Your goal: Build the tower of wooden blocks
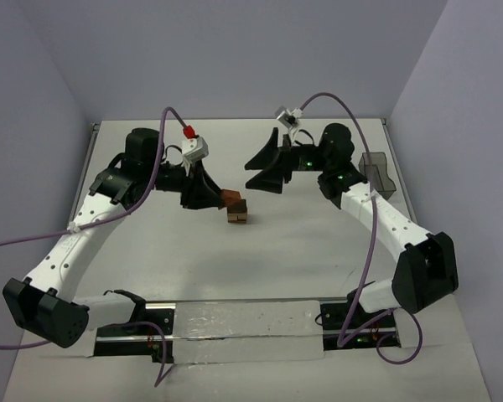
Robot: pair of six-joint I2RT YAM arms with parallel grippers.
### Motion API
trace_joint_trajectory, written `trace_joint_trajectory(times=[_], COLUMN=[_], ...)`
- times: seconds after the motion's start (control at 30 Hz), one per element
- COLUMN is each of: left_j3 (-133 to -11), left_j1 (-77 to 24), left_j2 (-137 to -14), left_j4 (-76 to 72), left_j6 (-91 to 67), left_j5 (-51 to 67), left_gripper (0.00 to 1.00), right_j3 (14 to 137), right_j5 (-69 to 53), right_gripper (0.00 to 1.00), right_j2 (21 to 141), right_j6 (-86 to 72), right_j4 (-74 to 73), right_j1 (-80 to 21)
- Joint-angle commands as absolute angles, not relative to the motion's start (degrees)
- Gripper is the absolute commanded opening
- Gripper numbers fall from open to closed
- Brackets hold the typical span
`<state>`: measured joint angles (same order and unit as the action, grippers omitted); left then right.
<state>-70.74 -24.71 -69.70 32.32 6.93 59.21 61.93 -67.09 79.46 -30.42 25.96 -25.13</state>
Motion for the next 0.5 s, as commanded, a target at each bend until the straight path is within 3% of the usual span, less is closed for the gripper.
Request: trace_joint_trajectory(times=[0.0, 0.13, 0.2, 0.27, 0.4, 0.47], left_j3=[-78.1, -79.9, -79.7, -80.5, -82.4, -82.0], left_j1=[-24.5, -24.5, -24.4, -24.6, -24.6, -24.7], left_j2=[-73.7, -77.5, -78.7, -81.7, -87.0, -88.3], left_j4=[47.2, 49.8, 48.2, 48.2, 49.9, 48.6], left_j6=[31.2, 44.7, 47.6, 50.9, 56.1, 57.1], left_j5=[54.3, 51.6, 51.7, 51.5, 50.8, 50.9], left_gripper=[0.00, 0.00, 0.00, 0.00, 0.00, 0.00], right_j3=[62.7, 60.6, 61.6, 67.1, 72.7, 72.9], right_j5=[-69.4, -72.1, -73.6, -72.7, -68.1, -66.1], right_gripper=[1.00, 1.00, 1.00, 1.00, 1.00, 1.00], right_j2=[75.2, 71.8, 71.5, 72.4, 74.3, 74.6], right_j6=[-33.1, -31.1, -27.2, -11.4, 5.0, 8.9], right_j4=[27.0, 23.0, 13.0, -5.6, -28.7, -34.4], right_j1=[-18.5, -10.8, -7.4, -4.4, -2.3, -1.9])
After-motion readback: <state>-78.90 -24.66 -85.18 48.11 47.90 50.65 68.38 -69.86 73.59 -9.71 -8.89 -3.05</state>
